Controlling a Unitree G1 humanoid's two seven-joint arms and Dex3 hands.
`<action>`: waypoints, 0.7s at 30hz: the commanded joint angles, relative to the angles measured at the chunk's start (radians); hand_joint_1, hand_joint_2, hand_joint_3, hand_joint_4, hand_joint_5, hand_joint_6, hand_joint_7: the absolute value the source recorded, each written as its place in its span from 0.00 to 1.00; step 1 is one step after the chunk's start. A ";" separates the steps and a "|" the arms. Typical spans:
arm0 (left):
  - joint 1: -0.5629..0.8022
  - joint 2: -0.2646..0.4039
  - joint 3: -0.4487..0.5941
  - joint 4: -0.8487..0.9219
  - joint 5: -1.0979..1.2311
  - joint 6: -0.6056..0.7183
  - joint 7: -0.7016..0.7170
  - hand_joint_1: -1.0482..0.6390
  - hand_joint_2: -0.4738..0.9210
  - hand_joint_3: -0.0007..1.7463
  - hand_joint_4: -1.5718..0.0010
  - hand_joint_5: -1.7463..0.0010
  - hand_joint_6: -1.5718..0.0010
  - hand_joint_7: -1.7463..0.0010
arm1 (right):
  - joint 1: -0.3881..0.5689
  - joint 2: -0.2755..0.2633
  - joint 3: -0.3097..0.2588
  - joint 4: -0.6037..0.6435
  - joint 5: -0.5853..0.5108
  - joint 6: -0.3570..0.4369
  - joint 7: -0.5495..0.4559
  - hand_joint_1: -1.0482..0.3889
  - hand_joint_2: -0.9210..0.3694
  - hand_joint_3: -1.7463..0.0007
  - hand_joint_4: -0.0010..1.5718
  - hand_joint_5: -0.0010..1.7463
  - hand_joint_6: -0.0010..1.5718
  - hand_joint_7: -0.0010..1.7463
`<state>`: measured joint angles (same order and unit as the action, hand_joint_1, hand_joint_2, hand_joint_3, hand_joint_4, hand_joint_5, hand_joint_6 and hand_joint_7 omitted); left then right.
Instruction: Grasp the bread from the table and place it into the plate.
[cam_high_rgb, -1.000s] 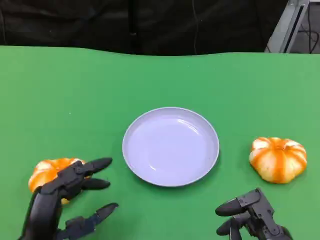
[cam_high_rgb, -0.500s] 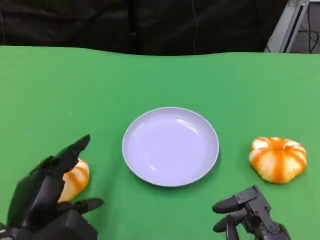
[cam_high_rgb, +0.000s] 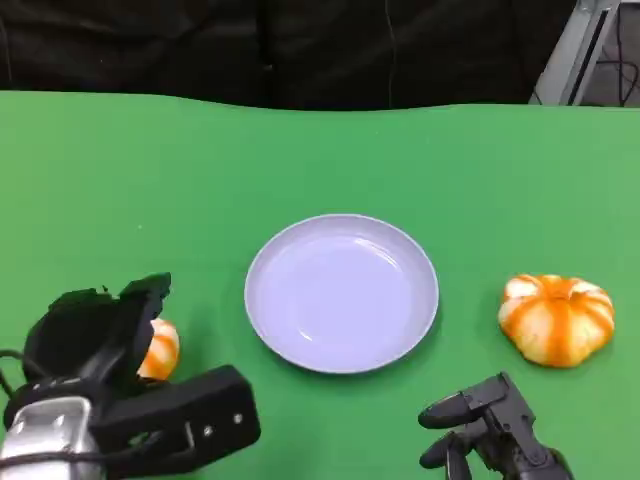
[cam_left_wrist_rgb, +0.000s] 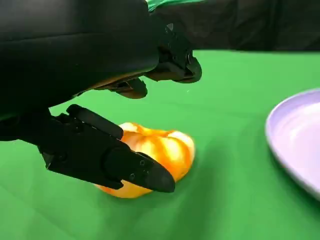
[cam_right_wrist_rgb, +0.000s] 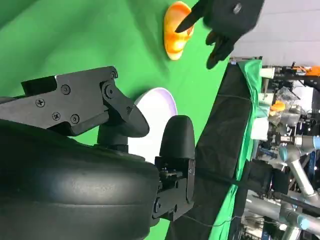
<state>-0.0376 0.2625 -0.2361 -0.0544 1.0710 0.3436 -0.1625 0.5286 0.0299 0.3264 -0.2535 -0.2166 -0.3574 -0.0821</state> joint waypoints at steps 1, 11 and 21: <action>-0.063 0.023 -0.042 0.091 0.023 0.052 -0.023 0.36 0.97 0.00 0.78 0.81 0.75 0.98 | 0.012 0.000 0.004 -0.015 0.003 0.011 -0.004 0.67 0.00 0.42 0.09 1.00 0.00 1.00; -0.176 0.032 -0.097 0.339 -0.047 0.069 0.028 0.36 1.00 0.01 0.68 0.29 0.65 0.97 | 0.013 0.004 0.013 -0.013 0.000 0.009 -0.009 0.68 0.00 0.41 0.07 1.00 0.00 1.00; -0.091 0.076 -0.068 0.313 -0.184 -0.174 0.333 0.43 1.00 0.17 0.47 0.00 0.63 0.02 | 0.018 0.001 0.012 -0.021 0.007 0.014 -0.005 0.67 0.00 0.41 0.07 1.00 0.00 1.00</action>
<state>-0.1574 0.3186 -0.3128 0.2792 0.9161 0.2080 0.1250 0.5415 0.0357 0.3414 -0.2588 -0.2170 -0.3447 -0.0847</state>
